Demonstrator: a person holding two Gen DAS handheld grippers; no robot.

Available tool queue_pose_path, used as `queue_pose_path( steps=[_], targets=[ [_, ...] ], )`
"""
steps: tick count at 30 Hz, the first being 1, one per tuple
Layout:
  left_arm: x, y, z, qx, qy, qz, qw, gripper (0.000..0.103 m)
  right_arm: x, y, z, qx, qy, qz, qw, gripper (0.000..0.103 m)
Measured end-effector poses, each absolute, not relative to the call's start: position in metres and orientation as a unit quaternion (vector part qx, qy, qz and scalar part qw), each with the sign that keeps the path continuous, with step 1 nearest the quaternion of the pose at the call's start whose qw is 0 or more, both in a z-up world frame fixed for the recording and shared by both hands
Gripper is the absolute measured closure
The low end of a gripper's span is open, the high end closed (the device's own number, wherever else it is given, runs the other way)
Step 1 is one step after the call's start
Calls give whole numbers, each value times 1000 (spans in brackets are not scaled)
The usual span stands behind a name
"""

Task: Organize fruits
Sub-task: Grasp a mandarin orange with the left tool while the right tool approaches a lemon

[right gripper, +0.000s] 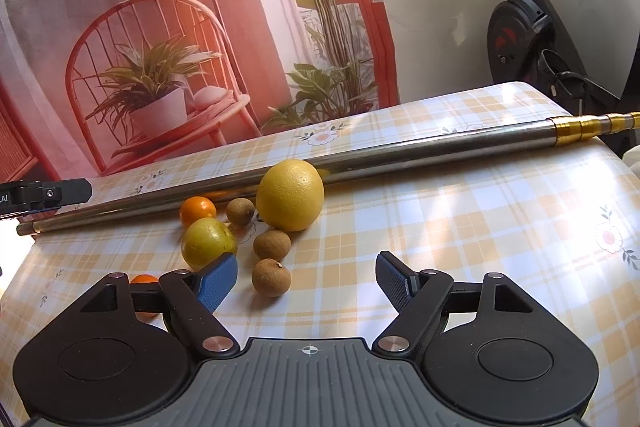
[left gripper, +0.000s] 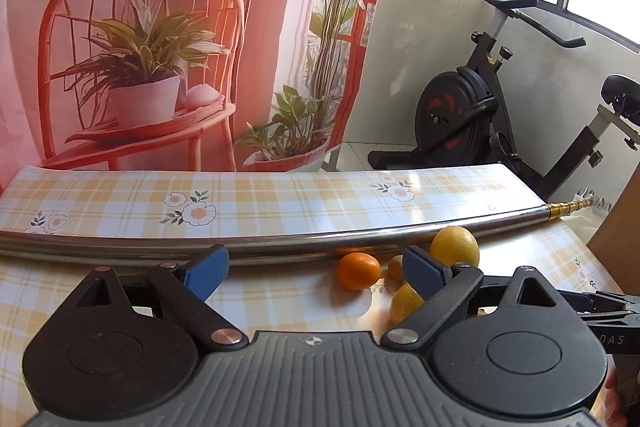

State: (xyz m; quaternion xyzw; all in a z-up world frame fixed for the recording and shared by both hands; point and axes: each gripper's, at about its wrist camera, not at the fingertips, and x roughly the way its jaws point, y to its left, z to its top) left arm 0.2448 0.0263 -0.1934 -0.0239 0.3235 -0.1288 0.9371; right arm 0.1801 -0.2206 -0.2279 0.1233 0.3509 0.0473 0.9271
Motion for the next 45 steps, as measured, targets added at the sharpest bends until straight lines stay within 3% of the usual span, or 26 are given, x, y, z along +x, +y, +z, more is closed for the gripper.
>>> queue_pose_path(
  steps=[16,21,31,35,41,45],
  targets=[
    [290,-2,-213,72,382,-113,914,6,170,-236,-235,180,339,21,923,26],
    [298,-12,-223,101,389,-120,908,11,171,-237,-235,179,337,18,924,26],
    [311,-14,-239,51,406,-177,895,24,173,-240,-238,187,337,18,922,26],
    [319,-10,-246,9,426,-180,887,47,173,-240,-239,186,338,21,922,26],
    [325,-16,-250,3,426,-182,886,56,174,-241,-241,190,341,19,920,26],
    [327,-23,-254,9,440,-194,877,57,174,-241,-243,189,344,21,919,26]
  ],
)
